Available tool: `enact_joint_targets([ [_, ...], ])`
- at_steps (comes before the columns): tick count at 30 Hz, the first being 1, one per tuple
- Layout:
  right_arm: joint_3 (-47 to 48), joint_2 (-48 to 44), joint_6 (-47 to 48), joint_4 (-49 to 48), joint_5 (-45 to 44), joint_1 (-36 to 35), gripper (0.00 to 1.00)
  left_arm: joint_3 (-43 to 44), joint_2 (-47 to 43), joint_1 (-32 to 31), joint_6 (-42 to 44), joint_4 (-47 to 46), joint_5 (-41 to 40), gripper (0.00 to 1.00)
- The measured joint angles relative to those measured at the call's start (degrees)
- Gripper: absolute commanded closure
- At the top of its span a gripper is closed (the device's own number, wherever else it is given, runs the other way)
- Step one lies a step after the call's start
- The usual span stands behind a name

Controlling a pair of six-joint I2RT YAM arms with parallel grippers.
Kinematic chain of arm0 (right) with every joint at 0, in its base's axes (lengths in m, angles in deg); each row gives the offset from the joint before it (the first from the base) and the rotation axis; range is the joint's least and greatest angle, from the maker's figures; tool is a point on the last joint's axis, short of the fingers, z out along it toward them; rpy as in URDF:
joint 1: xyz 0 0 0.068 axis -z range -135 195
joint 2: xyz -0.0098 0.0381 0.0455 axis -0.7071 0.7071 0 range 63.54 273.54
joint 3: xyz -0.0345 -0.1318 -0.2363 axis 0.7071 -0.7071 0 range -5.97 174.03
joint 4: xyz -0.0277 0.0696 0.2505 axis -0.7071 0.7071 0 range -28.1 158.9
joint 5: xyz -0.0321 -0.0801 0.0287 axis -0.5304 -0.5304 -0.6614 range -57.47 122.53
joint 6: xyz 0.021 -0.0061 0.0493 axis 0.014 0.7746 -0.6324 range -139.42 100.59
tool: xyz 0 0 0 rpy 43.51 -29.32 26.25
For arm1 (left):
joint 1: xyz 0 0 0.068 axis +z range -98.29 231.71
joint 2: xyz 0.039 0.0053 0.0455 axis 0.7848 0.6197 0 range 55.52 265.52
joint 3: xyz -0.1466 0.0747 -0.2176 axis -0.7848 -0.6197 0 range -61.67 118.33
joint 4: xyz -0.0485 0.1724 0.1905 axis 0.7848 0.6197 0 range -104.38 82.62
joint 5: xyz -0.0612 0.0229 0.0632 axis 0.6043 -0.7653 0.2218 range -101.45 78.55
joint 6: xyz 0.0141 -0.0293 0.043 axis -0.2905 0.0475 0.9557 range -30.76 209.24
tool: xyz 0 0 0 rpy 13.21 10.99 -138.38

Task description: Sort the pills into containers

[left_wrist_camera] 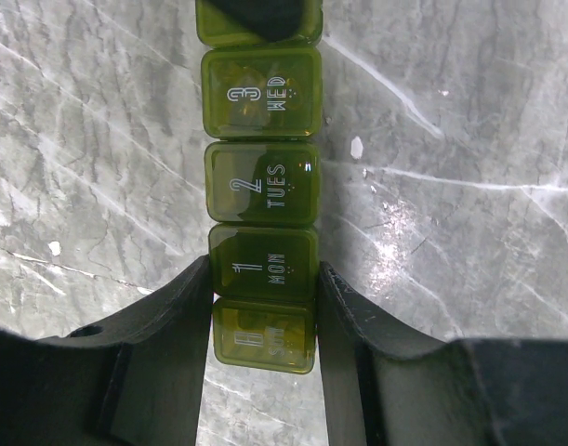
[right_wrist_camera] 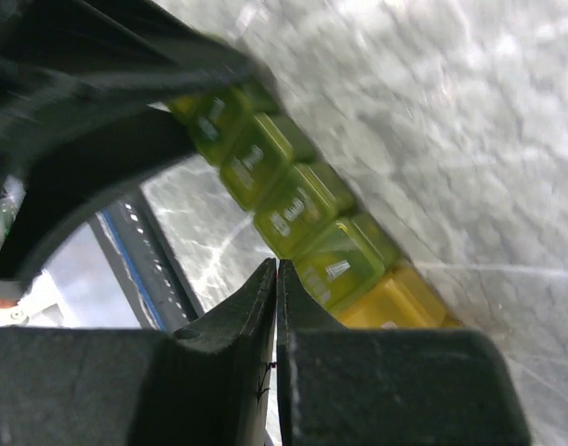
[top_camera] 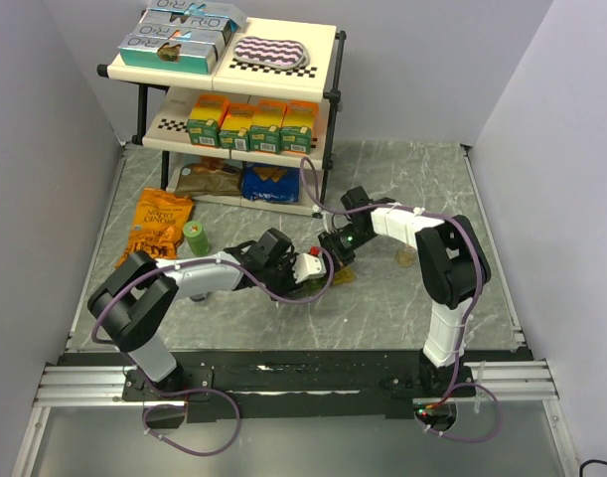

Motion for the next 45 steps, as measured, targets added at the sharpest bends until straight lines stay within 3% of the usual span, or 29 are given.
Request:
enact_joint_targets([
  [13,-2.56,-0.20,-5.86,-2.19,-5.55,-0.17,0.94,0.35,0.31,-0.09,-1.88,-0.07,-0.85,0.99],
  [25,-2.38,-1.66,-5.75,-3.19,-9.99,-0.22,0.94,0.35,0.31,-0.11,-2.49,-0.11,-1.05,0.98],
  [34,-2.16,-5.68,0.07,-2.05,-5.16,0.44,0.92,0.33,-0.07,-0.11,-4.44,-0.02,-2.14,0.76],
  [39,-2.16,-13.27,2.27,-2.12,-2.58,3.08,0.91,0.13,-0.72,-0.11,-5.14,0.81,-3.15,0.55],
  [42,-2.16,-15.65,3.37,-2.08,-1.64,5.84,0.90,0.11,-0.96,-0.11,-6.08,1.05,-3.80,0.40],
  [43,-2.16,-16.11,3.69,-2.05,-1.44,6.91,0.89,0.11,-0.96,-0.11,-6.38,1.07,-4.13,0.26],
  [45,-2.16,-16.85,4.28,-1.90,-1.07,8.63,0.87,0.11,-0.96,-0.11,-6.95,1.29,-4.83,0.14],
])
